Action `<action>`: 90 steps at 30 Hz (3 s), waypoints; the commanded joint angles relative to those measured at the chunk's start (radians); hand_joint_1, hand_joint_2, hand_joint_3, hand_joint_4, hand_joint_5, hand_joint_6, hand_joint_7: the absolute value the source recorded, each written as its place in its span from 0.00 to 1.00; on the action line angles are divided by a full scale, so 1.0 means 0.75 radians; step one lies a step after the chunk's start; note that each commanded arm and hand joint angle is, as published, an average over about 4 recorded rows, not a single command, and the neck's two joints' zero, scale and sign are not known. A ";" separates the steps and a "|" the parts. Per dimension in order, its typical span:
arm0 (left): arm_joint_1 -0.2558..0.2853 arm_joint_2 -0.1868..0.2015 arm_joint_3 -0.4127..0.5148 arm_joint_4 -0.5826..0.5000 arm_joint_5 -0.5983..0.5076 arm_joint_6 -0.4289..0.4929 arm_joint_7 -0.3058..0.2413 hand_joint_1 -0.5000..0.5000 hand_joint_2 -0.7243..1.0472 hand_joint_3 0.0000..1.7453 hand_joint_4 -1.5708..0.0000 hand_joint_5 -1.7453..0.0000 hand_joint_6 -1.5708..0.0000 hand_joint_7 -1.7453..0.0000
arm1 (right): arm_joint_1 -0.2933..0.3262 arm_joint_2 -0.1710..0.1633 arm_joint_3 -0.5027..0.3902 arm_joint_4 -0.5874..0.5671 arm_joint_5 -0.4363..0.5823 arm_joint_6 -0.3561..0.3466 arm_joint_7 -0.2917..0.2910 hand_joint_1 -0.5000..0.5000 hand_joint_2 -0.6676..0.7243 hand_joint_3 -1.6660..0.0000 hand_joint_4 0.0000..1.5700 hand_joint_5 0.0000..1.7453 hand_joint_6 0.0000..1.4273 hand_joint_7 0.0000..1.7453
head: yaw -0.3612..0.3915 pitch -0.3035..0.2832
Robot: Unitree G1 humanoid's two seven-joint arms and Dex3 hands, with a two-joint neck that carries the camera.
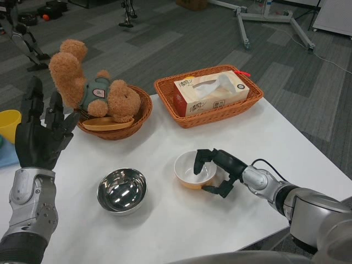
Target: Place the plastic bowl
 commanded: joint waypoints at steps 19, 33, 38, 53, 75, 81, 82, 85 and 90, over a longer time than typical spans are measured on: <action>0.015 -0.002 0.005 0.002 0.000 -0.002 -0.002 0.00 0.89 0.00 1.00 1.00 1.00 1.00 | 0.076 -0.029 -0.033 -0.048 0.209 -0.042 0.029 0.12 0.62 0.73 0.10 0.18 0.00 0.55 | -0.007 0.009; 0.017 -0.004 0.011 -0.001 0.001 -0.004 -0.002 0.00 0.85 0.00 1.00 1.00 1.00 1.00 | 0.183 -0.046 -0.137 -0.244 0.680 -0.062 0.091 0.17 0.75 0.86 0.00 0.00 0.00 0.45 | 0.011 0.037; 0.017 -0.004 0.011 -0.003 0.001 -0.004 -0.002 0.00 0.85 0.00 1.00 1.00 1.00 1.00 | 0.231 -0.049 -0.361 -0.471 0.743 -0.067 0.091 0.21 0.74 0.86 0.00 0.00 0.00 0.44 | 0.014 0.080; 0.012 -0.002 0.009 -0.003 0.001 -0.004 -0.002 0.00 0.85 0.00 1.00 1.00 1.00 1.00 | 0.245 -0.122 -0.913 -0.885 0.496 -0.070 -0.062 0.19 0.73 0.90 0.00 0.00 0.00 0.40 | 0.019 0.249; 0.020 -0.002 0.014 -0.020 0.001 -0.004 -0.001 0.00 0.85 0.00 1.00 1.00 1.00 1.00 | 0.219 -0.123 -0.932 -0.952 0.385 -0.054 -0.121 0.20 0.64 0.90 0.00 0.00 0.00 0.37 | 0.039 0.317; 0.022 -0.002 0.015 -0.023 0.001 -0.004 -0.002 0.00 0.85 0.00 1.00 1.00 1.00 1.00 | 0.219 -0.117 -0.931 -0.962 0.378 -0.054 -0.126 0.17 0.59 0.90 0.00 0.00 0.00 0.36 | 0.043 0.327; 0.023 -0.002 0.015 -0.024 0.001 -0.004 -0.002 0.00 0.85 0.00 1.00 1.00 1.00 1.00 | 0.219 -0.116 -0.930 -0.964 0.378 -0.054 -0.127 0.18 0.59 0.90 0.00 0.00 0.00 0.36 | 0.043 0.327; 0.025 -0.002 0.016 -0.026 0.001 -0.004 -0.002 0.00 0.85 0.00 1.00 1.00 1.00 1.00 | 0.219 -0.113 -0.928 -0.967 0.378 -0.054 -0.131 0.19 0.59 0.90 0.00 0.00 0.00 0.36 | 0.045 0.330; 0.025 0.000 0.022 -0.031 0.001 -0.004 -0.002 0.00 0.85 0.00 1.00 1.00 1.00 1.00 | 0.219 -0.106 -0.925 -0.978 0.376 -0.054 -0.134 0.19 0.59 0.90 0.00 0.00 0.00 0.34 | 0.045 0.330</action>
